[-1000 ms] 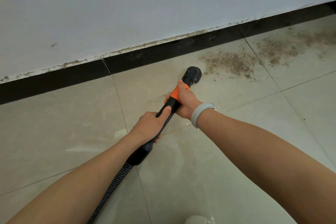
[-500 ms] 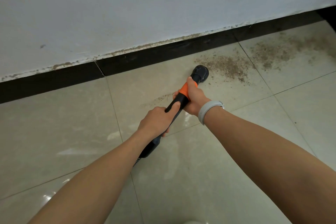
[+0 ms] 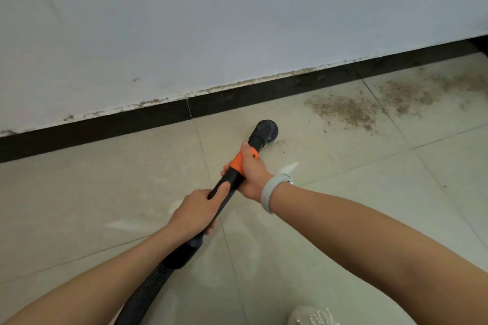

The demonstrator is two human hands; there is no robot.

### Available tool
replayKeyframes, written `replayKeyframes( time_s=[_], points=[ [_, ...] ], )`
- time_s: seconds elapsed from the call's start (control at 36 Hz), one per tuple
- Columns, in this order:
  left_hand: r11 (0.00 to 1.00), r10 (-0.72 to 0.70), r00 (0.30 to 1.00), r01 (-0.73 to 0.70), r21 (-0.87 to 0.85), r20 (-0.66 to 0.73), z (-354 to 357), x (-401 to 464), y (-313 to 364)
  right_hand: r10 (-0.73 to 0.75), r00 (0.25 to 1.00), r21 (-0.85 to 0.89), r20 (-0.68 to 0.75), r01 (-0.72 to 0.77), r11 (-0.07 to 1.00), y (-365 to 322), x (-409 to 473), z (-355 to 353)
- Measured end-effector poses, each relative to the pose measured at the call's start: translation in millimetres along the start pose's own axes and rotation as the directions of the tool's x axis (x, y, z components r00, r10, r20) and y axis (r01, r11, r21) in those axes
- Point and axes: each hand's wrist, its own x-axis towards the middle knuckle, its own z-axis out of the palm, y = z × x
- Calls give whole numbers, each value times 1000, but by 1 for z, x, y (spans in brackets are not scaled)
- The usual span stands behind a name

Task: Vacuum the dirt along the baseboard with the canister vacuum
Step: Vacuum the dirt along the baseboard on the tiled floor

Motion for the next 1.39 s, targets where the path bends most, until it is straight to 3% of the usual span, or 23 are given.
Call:
replayKeyframes(
  time_s=[0.28,0.61,1.39],
  points=[
    [998,-62,996,60,-34,-63,-31,-40,-46,39,997,-60,60,-35,998,49,-24,41],
    [990,-126,989,131,57,-82,-41,-57,-69,127,989,-125,68,-118,985,77,-35,56],
    [987,-34,997,21,159,76,20,-7,10,68,996,0,-48,-69,998,2,-10,-30]
  ],
)
